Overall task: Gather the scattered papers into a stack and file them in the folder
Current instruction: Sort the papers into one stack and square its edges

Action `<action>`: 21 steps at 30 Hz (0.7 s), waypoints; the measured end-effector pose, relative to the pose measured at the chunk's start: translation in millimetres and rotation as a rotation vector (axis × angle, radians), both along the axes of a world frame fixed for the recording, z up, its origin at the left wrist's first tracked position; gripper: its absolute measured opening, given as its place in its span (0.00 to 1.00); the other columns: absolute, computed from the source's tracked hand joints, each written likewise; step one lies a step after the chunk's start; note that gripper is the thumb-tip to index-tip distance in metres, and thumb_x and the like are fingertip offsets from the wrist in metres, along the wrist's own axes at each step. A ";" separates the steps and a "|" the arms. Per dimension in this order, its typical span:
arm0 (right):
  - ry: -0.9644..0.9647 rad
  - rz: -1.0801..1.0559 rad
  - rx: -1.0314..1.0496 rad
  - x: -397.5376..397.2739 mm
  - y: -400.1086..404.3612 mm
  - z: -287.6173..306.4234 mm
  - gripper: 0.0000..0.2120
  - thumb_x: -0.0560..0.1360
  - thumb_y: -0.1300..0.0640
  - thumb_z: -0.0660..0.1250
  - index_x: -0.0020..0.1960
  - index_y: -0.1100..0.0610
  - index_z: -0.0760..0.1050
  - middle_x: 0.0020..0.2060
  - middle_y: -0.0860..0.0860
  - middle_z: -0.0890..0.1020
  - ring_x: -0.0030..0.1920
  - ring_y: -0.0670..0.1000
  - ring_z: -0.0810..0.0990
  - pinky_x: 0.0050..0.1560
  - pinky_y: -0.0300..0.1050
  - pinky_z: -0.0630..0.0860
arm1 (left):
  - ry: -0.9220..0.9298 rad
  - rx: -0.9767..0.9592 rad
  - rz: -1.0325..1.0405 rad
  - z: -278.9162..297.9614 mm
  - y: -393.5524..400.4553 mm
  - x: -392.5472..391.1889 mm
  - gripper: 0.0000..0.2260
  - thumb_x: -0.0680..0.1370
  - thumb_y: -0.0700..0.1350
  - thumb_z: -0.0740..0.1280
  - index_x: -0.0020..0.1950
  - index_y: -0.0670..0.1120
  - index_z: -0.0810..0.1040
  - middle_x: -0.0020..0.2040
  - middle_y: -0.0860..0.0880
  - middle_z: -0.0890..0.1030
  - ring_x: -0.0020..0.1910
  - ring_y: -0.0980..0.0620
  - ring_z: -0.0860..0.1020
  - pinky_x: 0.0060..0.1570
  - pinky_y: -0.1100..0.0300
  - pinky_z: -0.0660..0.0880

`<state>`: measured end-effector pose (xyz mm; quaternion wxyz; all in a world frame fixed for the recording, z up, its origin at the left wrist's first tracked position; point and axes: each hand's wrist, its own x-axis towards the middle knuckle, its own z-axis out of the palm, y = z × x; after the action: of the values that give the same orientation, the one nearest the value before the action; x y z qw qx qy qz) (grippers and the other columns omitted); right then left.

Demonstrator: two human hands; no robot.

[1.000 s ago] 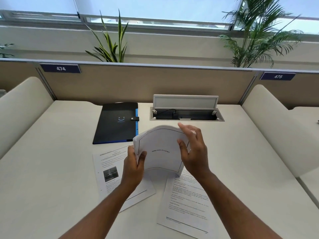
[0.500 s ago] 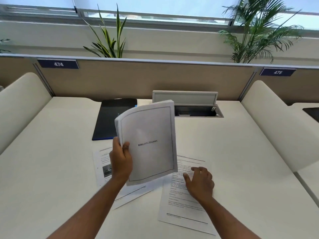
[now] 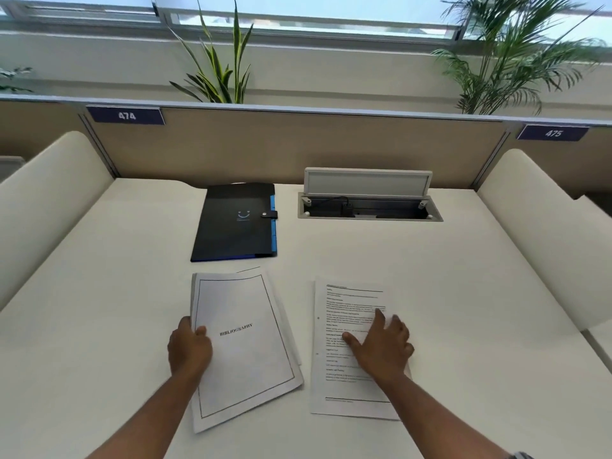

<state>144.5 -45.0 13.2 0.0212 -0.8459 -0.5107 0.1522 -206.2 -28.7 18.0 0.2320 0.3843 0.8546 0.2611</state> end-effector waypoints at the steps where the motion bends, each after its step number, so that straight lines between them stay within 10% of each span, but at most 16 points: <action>1: -0.028 -0.026 0.001 -1.2 -2.4 -1.7 0.50 0.69 0.22 0.61 0.81 0.50 0.54 0.78 0.59 0.60 0.77 0.62 0.58 0.69 0.62 0.66 | 0.037 -0.030 0.003 -0.8 -0.3 -0.2 0.06 0.80 0.42 0.62 0.55 0.41 0.73 0.57 0.34 0.75 0.56 0.34 0.74 0.54 0.44 0.73; 13: 0.187 -0.325 0.094 8.5 9.5 -2.7 0.68 0.50 0.33 0.84 0.79 0.52 0.53 0.69 0.62 0.64 0.67 0.65 0.66 0.65 0.61 0.73 | -0.063 -0.059 -0.060 -3.5 14.9 4.4 0.13 0.81 0.41 0.62 0.66 0.43 0.74 0.62 0.34 0.74 0.56 0.35 0.76 0.52 0.51 0.71; 21: 0.366 -0.435 0.154 31.0 9.5 0.1 0.64 0.57 0.44 0.87 0.80 0.54 0.51 0.69 0.61 0.74 0.69 0.66 0.74 0.67 0.62 0.73 | -0.219 -0.001 -0.150 -9.2 21.7 9.1 0.10 0.81 0.42 0.62 0.62 0.44 0.74 0.56 0.41 0.80 0.54 0.38 0.77 0.50 0.54 0.71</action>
<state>175.5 -35.5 13.3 0.2092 -0.8898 -0.3153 0.2551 -197.1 -6.9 8.8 0.3430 0.4163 0.7931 0.2830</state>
